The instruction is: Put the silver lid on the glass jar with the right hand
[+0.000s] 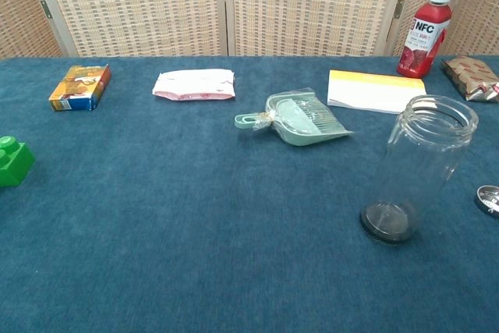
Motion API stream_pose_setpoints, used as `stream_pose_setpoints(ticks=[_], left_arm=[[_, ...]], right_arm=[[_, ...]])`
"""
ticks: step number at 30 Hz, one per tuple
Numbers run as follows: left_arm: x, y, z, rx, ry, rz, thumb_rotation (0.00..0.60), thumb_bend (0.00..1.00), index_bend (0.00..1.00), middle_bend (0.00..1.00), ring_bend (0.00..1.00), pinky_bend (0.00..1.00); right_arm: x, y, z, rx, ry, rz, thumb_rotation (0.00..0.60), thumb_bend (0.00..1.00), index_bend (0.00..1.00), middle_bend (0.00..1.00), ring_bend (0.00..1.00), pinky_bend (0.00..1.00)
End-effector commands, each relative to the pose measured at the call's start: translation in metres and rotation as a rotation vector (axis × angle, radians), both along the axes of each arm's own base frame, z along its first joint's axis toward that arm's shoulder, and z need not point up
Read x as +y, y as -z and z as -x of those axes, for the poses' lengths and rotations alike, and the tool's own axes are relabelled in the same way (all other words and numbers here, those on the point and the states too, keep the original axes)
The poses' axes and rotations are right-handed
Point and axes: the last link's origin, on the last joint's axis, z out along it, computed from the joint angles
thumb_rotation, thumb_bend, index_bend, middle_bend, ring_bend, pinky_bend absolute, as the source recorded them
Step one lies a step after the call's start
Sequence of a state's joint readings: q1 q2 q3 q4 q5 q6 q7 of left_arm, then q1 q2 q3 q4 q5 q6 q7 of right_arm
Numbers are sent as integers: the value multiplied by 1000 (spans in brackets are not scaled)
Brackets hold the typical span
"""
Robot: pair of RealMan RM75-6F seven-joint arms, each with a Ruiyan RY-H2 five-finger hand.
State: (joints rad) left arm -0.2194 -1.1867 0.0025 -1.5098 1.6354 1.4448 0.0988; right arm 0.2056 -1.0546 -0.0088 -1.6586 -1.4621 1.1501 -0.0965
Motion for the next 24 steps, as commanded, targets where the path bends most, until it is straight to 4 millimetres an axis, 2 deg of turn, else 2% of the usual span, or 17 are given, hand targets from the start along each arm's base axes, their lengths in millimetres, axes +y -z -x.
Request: stream_pose_setpoints(ticks=[1,5,14,24], left_arm=[[1,0,0,1,-3,-2,600,424,0,0,0,73],[0,-2,0,-4,-2,-6,600,424,0,0,0,73],[0,-4,0,-13,-3,-18,600,424,0,0,0,73],[-1,-9,0,-24,3,-30,600,423,0,0,0,73]], right_arm=[[-6,2,1,18,8,-12,600,355,261,0,0,0],[-12,4,2,26,24,-28,600,361,268,0,0,0],[-28,16,4,42,57,-79,600,392,363,0,0,0],[-41,27,9,70,84,-105,600,403,378,0,0,0]])
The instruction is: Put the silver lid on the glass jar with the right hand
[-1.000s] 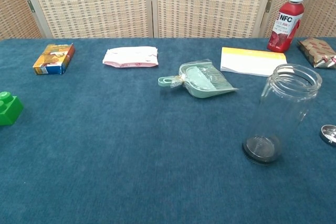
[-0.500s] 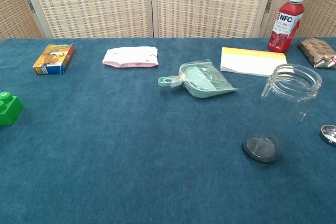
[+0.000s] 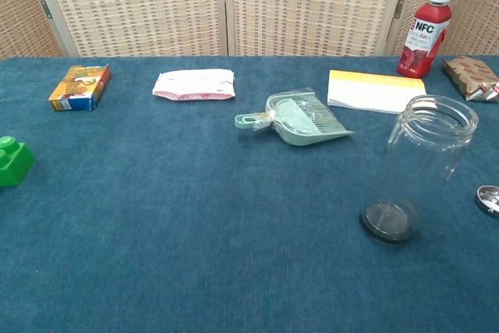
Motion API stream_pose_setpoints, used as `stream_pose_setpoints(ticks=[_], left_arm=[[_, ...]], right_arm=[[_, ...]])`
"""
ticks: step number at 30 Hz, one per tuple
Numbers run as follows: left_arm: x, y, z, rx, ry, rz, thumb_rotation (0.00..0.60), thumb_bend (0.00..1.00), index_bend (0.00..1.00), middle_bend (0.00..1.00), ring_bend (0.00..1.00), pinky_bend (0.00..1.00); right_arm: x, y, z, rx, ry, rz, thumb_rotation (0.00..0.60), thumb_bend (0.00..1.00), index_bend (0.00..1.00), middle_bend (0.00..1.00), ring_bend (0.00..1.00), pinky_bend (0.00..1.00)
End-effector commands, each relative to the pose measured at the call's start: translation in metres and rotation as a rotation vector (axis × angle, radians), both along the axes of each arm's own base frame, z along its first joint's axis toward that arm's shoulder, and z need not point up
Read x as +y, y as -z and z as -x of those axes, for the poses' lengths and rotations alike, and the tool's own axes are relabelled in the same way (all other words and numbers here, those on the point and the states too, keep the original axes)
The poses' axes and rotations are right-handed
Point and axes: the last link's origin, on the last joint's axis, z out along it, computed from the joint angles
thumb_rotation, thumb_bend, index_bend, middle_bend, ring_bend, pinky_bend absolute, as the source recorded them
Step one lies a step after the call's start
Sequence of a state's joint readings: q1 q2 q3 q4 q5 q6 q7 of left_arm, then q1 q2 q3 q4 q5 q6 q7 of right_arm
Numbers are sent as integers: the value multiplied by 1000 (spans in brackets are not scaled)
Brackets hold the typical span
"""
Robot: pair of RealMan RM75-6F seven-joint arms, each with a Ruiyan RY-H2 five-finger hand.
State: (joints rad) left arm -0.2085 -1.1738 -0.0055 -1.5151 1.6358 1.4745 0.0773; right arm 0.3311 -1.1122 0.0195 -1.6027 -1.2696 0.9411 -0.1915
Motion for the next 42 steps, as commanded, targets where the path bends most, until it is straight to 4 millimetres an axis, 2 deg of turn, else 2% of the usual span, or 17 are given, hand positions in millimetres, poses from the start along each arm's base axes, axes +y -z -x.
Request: stream_pose_setpoints(ticks=[1,9,32,42], left_arm=[[0,-1,0,-3,0,-2,600,423,0,0,0,73],[-1,-3,0,-9,-1,-6,600,424,0,0,0,73],[-3,-11,-1,-37,9,-21,600,424,0,0,0,73],[-4,-13,0,-44,8,-22,600,424,0,0,0,73]], right_arm=[[-5,3,1,9,1,-4,600,406,379,0,0,0],[-11,12,6,21,5,-12,600,411,387,0,0,0],[-24,41,3,11,-8,-62,600,427,411,0,0,0],[-25,49,1,8,-15,-76,600,455,487,0,0,0]])
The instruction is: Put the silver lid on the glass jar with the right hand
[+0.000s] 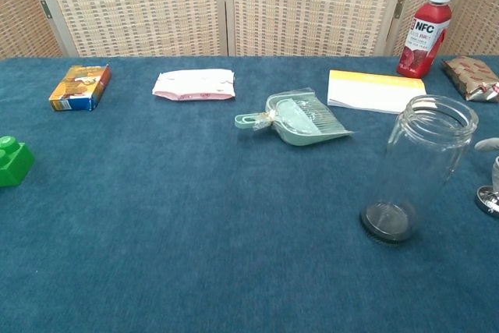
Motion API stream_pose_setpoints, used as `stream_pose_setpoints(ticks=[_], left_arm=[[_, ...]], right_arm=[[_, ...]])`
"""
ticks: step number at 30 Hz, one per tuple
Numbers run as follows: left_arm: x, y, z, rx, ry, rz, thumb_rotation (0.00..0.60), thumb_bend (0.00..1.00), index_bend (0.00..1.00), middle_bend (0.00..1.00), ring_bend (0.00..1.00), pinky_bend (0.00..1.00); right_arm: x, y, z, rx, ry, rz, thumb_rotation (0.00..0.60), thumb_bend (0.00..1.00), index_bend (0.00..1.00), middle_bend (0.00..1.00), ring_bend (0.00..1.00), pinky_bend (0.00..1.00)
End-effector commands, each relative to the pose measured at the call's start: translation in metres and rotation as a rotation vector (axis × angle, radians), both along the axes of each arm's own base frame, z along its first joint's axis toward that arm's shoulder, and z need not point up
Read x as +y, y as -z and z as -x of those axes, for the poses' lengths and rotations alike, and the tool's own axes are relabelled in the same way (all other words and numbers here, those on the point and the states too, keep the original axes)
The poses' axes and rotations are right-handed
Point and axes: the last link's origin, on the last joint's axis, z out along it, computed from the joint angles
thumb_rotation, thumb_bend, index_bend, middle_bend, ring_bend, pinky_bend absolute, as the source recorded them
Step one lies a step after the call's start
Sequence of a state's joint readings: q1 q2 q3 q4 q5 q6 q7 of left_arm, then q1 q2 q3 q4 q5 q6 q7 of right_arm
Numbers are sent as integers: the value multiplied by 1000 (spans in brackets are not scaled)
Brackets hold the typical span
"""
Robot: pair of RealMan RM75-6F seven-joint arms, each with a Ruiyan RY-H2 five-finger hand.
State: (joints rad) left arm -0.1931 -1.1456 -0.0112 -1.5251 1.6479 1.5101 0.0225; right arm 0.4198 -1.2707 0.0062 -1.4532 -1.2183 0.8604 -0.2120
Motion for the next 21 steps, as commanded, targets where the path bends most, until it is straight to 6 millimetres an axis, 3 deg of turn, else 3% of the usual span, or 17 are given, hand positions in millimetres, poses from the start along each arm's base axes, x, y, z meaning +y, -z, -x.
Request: stream_pose_setpoints(ticks=[1,14,21], left_arm=[[0,-1,0,-2,-1,-2,600,424,0,0,0,73],[1,-5,1,-14,-1,-13,600,424,0,0,0,73],[1,-4,1,-6,1,-15,600,423,0,0,0,73]], right_arm=[[0,2,1,3,-1,-4,600,459,493,0,0,0],[-3,10,-2,-4,-28,-8,600,541,581,22,0,0],[-2,3,-9,-13,-53,8,600,565,606,37,0,0]])
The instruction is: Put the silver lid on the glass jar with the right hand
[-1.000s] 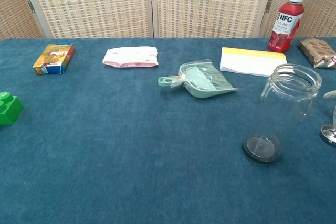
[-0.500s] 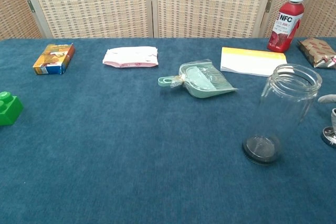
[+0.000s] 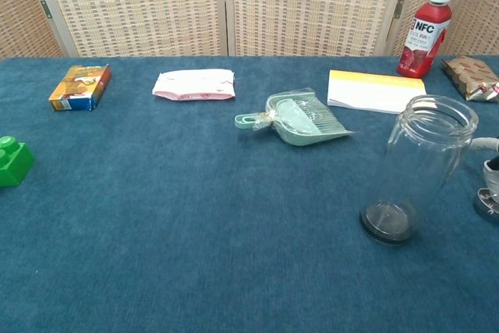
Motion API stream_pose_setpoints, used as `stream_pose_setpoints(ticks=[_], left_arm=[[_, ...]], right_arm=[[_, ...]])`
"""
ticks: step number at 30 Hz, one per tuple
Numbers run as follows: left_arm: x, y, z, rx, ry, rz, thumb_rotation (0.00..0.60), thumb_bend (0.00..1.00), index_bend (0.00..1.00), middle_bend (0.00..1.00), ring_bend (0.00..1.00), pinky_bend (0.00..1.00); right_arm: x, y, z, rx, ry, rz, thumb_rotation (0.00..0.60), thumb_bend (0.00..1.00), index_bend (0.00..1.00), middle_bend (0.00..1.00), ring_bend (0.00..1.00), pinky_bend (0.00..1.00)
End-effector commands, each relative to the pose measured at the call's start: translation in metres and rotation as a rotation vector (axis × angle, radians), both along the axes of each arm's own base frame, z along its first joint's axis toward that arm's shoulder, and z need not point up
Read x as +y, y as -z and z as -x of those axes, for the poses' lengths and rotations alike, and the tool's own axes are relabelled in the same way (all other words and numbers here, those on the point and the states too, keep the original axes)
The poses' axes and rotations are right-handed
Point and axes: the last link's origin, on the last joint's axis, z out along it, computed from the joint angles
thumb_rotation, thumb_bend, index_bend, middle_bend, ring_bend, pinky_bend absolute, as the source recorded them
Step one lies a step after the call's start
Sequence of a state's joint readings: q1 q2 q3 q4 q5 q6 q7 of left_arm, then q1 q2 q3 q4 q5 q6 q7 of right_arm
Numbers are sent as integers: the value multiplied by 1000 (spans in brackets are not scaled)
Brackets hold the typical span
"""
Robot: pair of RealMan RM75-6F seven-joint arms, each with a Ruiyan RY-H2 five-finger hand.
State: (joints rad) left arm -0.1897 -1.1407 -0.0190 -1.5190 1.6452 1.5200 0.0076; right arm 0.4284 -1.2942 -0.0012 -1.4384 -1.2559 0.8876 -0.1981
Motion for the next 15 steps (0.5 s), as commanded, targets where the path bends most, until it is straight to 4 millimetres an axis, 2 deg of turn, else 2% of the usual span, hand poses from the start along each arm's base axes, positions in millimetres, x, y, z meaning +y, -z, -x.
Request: stream_pose_setpoints(ticks=[1,8,15], left_arm=[[0,1,0,4,0,0,600,423,0,0,0,73],[0,2,-1,11,3,2,600,424,0,0,0,73],[0,6,-2,26,4,5,600,424,0,0,0,73]], right_arm=[[1,-6,-5,-2,-16,8,600,566,606,37,0,0],[8,-28,-34,-3,-79,42,600,568,607,37,0,0],[12,-60,-81,-4,-154,90,600,569,607,37,0,0]])
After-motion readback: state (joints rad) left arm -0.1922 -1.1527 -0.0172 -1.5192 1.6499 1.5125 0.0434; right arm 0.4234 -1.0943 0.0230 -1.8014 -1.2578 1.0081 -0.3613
